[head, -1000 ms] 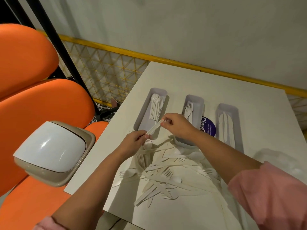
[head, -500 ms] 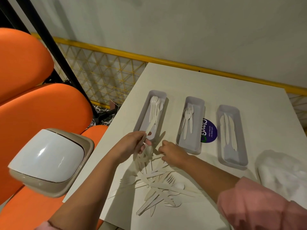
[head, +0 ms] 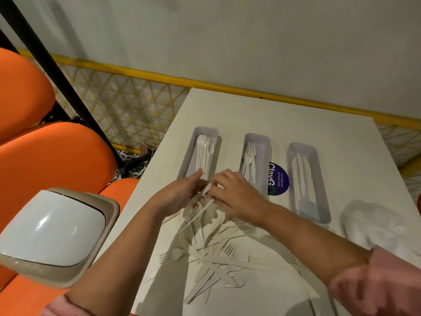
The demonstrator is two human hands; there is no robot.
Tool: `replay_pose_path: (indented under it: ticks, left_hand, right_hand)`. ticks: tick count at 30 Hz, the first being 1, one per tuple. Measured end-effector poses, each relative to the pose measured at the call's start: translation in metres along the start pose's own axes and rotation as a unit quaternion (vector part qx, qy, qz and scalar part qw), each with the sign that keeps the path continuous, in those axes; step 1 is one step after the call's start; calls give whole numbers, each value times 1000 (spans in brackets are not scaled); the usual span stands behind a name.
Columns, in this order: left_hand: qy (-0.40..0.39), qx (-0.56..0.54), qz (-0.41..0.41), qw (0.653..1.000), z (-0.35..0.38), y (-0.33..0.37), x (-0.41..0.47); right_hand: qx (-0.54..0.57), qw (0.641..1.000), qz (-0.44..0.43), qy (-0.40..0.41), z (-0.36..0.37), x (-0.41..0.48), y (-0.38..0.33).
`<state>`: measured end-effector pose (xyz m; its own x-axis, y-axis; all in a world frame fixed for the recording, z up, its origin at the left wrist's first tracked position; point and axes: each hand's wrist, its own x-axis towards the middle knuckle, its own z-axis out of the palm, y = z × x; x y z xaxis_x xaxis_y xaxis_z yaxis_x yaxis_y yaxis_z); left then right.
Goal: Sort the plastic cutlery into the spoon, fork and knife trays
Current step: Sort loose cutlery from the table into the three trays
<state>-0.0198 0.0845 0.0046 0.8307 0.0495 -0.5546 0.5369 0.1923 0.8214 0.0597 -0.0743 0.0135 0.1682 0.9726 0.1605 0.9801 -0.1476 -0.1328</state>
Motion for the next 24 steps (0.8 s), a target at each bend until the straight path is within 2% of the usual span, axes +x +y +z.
replay_pose_path:
  ticks: [2, 6, 9, 12, 14, 16, 18, 19, 21, 24]
  left_hand:
    - [-22, 37, -8, 999, 5, 6, 4]
    - [-50, 70, -15, 996, 15, 16, 9]
    - [-65, 89, -18, 994, 22, 20, 12]
    - [-68, 56, -24, 996, 25, 20, 13]
    - [-46, 2, -19, 999, 25, 17, 14]
    - [14, -69, -9, 997, 27, 11, 18]
    - [84, -92, -6, 992, 36, 2, 21]
    - [105, -66, -6, 992, 41, -5, 23]
    - [102, 72, 16, 992, 52, -19, 24]
    - [51, 318, 84, 943, 73, -40, 25]
  right_hand:
    - [-13, 1000, 13, -8, -8, 3, 8]
    - [24, 991, 70, -109, -15, 3, 19]
    - [41, 983, 106, -147, -20, -1, 17]
    - [64, 979, 113, -157, -27, -11, 14]
    - [87, 975, 132, -153, -29, -22, 17]
    - [110, 970, 161, -143, -31, -33, 24]
    - [127, 966, 187, -122, -35, -44, 34]
    - [137, 963, 202, -114, -37, -51, 39]
    - [145, 957, 225, -109, -38, -61, 50]
    - [149, 950, 262, -86, -32, -74, 61]
